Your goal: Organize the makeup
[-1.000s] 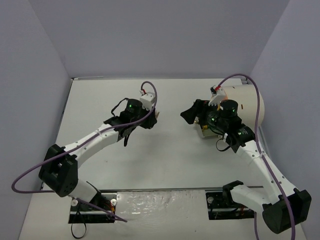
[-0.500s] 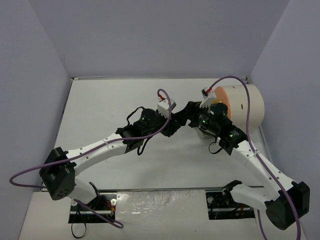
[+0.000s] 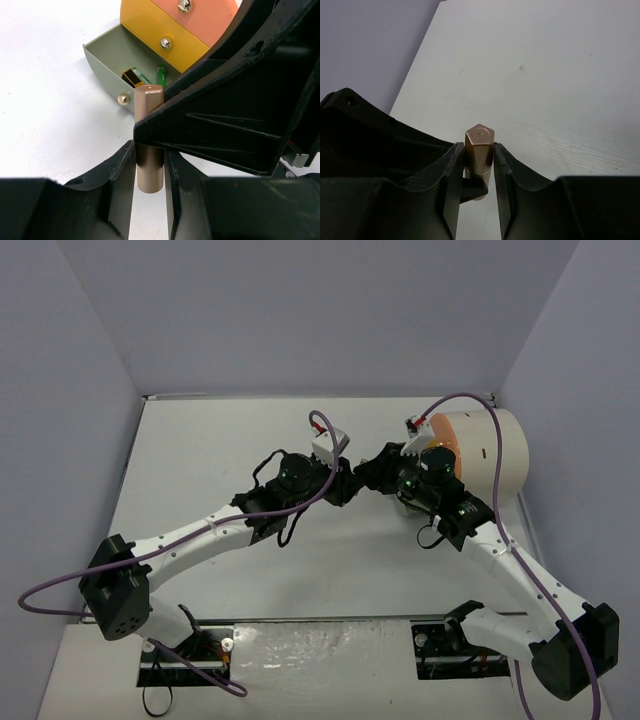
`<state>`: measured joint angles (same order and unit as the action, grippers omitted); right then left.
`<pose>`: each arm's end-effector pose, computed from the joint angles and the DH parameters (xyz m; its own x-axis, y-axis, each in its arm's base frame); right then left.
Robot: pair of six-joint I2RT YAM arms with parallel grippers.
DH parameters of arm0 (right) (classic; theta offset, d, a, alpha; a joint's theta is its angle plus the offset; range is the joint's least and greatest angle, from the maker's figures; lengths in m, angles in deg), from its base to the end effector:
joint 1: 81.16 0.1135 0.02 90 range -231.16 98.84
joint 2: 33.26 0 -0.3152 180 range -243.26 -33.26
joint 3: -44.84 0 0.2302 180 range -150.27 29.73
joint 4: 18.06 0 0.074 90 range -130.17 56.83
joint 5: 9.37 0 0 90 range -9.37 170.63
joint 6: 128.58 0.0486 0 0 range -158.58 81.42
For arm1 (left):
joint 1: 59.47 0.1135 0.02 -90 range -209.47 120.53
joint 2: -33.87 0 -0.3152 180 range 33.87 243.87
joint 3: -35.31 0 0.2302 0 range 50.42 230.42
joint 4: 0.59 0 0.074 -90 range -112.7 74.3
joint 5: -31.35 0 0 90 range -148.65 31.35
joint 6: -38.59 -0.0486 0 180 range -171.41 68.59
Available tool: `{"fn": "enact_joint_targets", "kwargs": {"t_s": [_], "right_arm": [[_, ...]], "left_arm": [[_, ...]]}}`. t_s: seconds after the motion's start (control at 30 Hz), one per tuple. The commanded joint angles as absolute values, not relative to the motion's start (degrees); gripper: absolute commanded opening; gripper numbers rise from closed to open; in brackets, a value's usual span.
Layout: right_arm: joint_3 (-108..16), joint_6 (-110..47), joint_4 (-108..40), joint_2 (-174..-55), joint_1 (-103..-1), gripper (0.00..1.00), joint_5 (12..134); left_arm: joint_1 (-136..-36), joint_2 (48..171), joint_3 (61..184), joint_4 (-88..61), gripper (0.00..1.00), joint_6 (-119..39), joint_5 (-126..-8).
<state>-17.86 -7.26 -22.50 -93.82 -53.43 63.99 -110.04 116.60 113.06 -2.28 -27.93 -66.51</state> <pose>0.1843 0.1126 0.3918 -0.3937 0.3557 -0.8476 -0.5787 0.6205 0.5292 0.2049 -0.2597 0.3920 -0.4069 -0.1266 -0.9047 0.7515 0.5166 -0.4103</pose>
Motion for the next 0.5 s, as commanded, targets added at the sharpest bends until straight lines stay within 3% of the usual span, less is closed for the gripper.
{"fn": "enact_joint_targets", "kwargs": {"t_s": [0.0, 0.13, 0.3, 0.4, 0.47], "right_arm": [[-17.8, -8.9, -19.3, -94.1, -53.2, 0.17, 64.8], [-18.2, -11.8, -21.3, -93.9, -53.3, 0.02, 68.2], [-21.0, -17.6, -27.5, -94.3, -54.7, 0.0, 75.3], [-23.2, -21.9, -32.4, -95.2, -56.2, 0.0, 81.1], [-25.0, -24.8, -35.1, -96.4, -56.8, 0.0, 86.6]], "left_arm": [[-110.4, 115.9, 117.9, 5.8, 0.05, -25.9, -66.1], [-110.4, 115.9, 117.5, 5.2, 0.2, -25.4, -65.9], [-110.3, 114.5, 114.8, 1.8, 0.73, -25.9, -63.1], [-110.1, 112.9, 112.8, -0.9, 0.92, -26.6, -60.5], [-109.9, 111.8, 111.8, -3.4, 0.96, -27.1, -58.7]]}}
